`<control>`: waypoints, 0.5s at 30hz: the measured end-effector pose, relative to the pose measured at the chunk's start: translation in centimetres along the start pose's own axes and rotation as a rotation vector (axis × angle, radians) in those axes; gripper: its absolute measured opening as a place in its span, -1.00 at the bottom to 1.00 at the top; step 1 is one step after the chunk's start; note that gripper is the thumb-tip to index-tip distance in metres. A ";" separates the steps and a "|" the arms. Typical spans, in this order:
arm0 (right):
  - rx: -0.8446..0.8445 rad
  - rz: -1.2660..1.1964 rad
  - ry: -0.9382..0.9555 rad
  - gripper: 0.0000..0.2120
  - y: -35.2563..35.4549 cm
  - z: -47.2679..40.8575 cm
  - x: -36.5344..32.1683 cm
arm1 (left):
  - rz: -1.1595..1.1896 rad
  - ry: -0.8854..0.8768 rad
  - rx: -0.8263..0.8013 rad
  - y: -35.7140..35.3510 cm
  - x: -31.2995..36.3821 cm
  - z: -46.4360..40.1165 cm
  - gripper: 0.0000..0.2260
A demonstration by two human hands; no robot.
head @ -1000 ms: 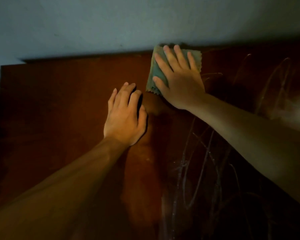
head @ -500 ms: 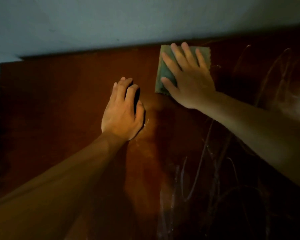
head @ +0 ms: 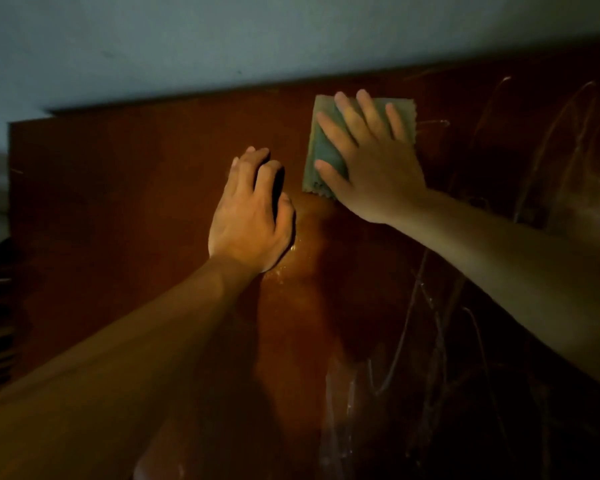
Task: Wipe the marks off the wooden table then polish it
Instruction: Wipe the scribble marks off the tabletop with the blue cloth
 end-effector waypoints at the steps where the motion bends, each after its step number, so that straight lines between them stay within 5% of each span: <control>1: -0.005 -0.001 -0.027 -0.34 -0.1 -0.3 -0.2 | 0.003 -0.001 0.007 0.0 0.0 0.0 -0.62; 10: -0.086 -0.033 0.289 -0.36 -3.5 18.2 -8.5 | 0.027 0.002 0.030 0.3 0.0 -0.1 -0.61; 12: -0.079 -0.003 0.339 -0.37 -3.3 16.2 -7.1 | 0.027 -0.003 0.027 0.2 0.0 -0.1 -0.61; 15: -0.036 -0.003 0.167 -0.34 -1.7 8.8 -3.3 | 0.032 -0.011 0.013 0.1 -0.2 -0.1 -0.60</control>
Point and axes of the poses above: each hand's wrist, its own z-axis away from the middle knuckle, its own y-axis out of the back of the hand, x = y × z, the point moved 4 cm from there along -z, towards the middle knuckle, and after that the axes turned 3 degrees about -y, right-handed, at the moved point
